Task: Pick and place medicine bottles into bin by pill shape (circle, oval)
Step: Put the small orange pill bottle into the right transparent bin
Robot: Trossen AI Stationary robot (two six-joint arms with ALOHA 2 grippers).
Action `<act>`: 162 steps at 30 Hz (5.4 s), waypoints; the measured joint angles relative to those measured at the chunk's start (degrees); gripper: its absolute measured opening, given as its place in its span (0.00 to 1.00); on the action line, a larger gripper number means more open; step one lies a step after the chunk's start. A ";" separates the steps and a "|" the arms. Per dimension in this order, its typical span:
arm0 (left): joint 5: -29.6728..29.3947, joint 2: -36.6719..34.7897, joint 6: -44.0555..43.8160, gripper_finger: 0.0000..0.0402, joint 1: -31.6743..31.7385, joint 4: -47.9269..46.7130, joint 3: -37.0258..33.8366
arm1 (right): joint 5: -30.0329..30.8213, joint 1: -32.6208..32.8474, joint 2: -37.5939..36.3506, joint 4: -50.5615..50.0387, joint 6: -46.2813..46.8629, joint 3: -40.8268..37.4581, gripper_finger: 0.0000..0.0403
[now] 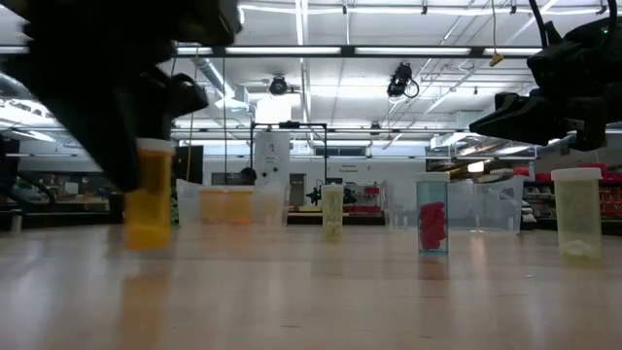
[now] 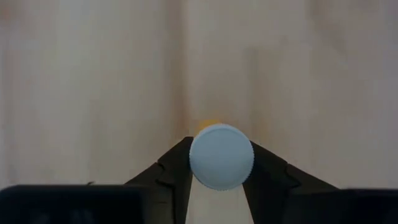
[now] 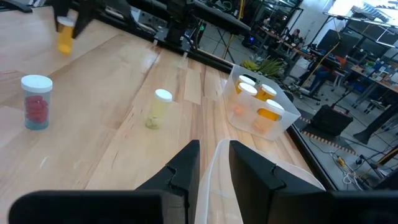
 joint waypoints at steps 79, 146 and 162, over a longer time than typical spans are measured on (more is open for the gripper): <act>19.39 28.43 32.49 0.31 47.51 18.05 44.20 | 0.01 0.02 0.60 -0.02 0.00 -0.01 0.23; 18.94 44.97 40.23 0.35 46.43 -2.74 65.05 | 0.00 0.01 0.90 -0.07 0.02 0.00 0.23; 18.43 41.25 41.42 0.57 46.37 -2.85 65.05 | 0.00 0.02 0.90 -0.09 0.00 0.00 0.23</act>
